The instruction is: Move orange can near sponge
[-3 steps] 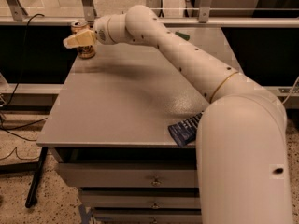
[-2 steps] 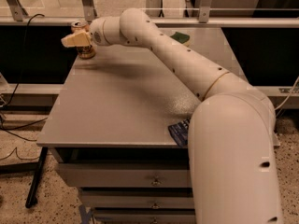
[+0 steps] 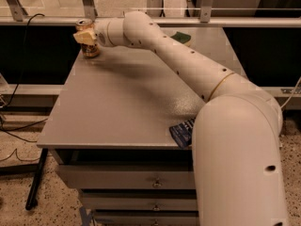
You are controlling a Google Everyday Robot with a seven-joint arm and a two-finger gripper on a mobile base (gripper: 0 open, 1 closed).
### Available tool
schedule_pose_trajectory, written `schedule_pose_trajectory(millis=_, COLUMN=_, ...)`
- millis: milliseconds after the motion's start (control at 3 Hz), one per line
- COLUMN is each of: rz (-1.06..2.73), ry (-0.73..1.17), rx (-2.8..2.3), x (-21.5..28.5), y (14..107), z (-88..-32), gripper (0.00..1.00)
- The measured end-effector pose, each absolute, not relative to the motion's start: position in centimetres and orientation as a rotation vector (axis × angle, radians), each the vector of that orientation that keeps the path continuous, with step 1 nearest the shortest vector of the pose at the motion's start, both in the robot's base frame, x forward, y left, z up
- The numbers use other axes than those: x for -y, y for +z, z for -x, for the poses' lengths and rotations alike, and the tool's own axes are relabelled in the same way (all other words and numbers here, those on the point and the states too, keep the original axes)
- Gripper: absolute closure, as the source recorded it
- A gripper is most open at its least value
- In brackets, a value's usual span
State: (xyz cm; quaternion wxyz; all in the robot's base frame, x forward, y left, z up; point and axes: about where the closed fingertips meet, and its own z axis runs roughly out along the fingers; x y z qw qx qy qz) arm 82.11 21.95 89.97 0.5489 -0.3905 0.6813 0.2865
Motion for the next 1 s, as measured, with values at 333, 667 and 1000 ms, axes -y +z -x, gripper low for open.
schedule_pose_trajectory(millis=333, rz=0.849, ry=0.594, rx=-1.617, x=-16.9, y=91.6, z=-83.3, gripper=0.89)
schedule_pose_trajectory(millis=667, rz=0.761, ry=0.521, rx=-1.634, x=-10.6, y=93.1, z=-85.3, gripper=1.00)
schedule_pose_trajectory(millis=1000, rz=0.684, ry=0.480, rx=-1.661, x=-5.1, y=93.4, z=-87.7, gripper=1.00)
